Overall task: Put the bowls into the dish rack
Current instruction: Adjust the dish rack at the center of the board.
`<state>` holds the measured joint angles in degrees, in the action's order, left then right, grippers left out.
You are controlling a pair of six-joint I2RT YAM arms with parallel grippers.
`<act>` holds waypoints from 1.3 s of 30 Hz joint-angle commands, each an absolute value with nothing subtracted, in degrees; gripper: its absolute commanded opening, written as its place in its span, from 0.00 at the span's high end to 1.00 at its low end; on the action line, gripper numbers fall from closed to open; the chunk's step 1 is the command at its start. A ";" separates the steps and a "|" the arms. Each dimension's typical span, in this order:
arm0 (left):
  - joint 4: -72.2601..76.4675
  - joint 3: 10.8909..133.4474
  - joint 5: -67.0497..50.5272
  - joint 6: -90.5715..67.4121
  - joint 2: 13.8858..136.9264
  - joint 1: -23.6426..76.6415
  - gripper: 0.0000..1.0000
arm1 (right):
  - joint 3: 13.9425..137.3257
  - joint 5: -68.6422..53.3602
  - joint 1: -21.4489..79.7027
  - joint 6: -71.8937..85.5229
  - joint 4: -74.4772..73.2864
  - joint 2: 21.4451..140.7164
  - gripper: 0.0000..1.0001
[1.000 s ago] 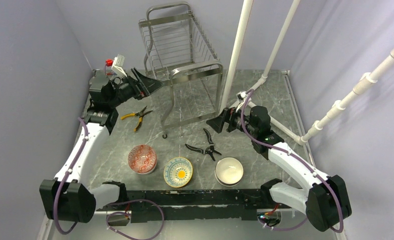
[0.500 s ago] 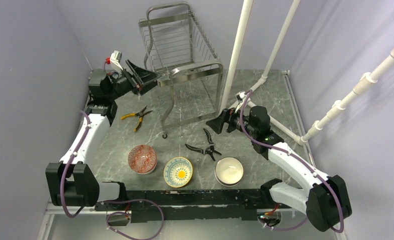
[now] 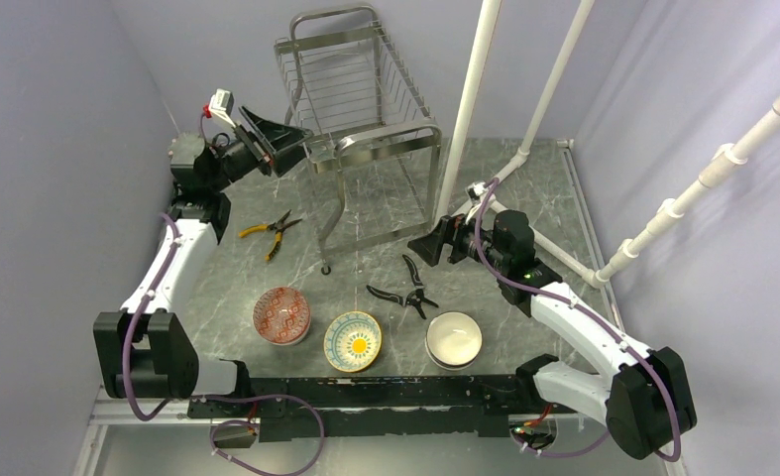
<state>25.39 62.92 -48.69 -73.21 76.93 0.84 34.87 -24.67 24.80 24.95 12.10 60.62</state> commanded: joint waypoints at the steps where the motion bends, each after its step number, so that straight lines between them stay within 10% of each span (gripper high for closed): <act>1: 25.08 66.26 -47.89 -74.59 77.69 0.27 0.05 | 37.03 -24.78 25.05 23.86 12.45 58.84 0.01; 11: 28.35 68.90 -48.37 -79.34 84.84 0.26 0.05 | 37.75 -24.45 25.05 24.12 11.93 58.08 0.01; 20: 35.18 66.73 -47.53 -82.25 86.49 0.26 0.45 | 37.25 -23.11 25.10 23.73 10.32 56.20 0.01; 39: 20.52 59.88 -36.67 -73.45 69.75 3.41 0.70 | 38.41 -23.26 25.06 24.07 10.01 57.38 0.01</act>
<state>17.12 60.31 -38.30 -75.79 73.71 1.93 35.99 -23.90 24.80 24.40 9.02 57.32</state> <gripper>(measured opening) 0.449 0.992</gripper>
